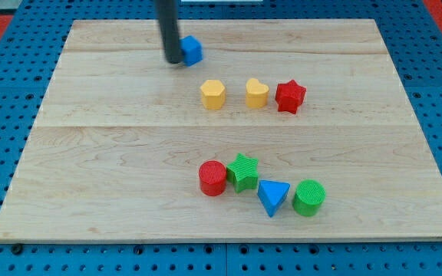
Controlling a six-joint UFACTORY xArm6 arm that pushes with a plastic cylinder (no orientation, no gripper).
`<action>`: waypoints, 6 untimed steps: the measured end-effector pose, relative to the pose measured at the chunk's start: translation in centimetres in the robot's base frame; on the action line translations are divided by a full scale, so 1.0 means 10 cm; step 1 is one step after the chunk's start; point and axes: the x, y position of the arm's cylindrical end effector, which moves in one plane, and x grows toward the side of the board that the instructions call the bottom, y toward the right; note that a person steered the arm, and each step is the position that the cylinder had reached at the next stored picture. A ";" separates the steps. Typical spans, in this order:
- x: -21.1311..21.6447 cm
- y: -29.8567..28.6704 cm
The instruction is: Point your arm at the bottom right
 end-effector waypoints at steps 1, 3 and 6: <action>-0.14 0.40; -0.08 1.97; 2.47 3.31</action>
